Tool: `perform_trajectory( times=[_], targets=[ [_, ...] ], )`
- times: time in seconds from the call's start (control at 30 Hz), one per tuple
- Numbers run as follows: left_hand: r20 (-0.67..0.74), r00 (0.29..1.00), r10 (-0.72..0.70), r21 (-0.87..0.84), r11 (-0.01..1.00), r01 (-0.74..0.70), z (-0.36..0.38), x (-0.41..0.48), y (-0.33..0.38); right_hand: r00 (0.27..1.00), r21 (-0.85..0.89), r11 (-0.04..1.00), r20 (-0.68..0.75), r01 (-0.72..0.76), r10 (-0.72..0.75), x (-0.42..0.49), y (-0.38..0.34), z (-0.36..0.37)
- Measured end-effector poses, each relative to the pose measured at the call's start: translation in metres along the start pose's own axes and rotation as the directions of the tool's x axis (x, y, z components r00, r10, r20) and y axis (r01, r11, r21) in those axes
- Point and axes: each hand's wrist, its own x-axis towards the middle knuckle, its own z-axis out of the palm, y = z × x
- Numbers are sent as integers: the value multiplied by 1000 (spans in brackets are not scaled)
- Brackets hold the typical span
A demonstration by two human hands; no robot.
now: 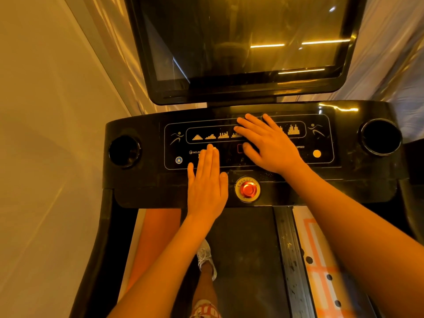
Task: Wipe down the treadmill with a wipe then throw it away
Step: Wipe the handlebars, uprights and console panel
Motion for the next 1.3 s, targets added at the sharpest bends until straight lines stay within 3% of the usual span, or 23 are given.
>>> perform_trajectory(
  times=[0.2,0.5,0.7,1.3],
  targets=[
    [55,997,-53,-89,994,58,4,-36,8,1000,10,1000,-3,2,-2,1,0,0],
    [99,995,-20,70,997,13,6,-36,1,1000,19,1000,3,1,-1,0,1,0],
    [77,996,-37,58,998,32,18,-73,0,1000,23,1000,10,5,-6,0,3,1],
    [75,995,66,69,995,-72,-1,-11,4,1000,29,1000,3,7,-7,1,3,0]
  ],
)
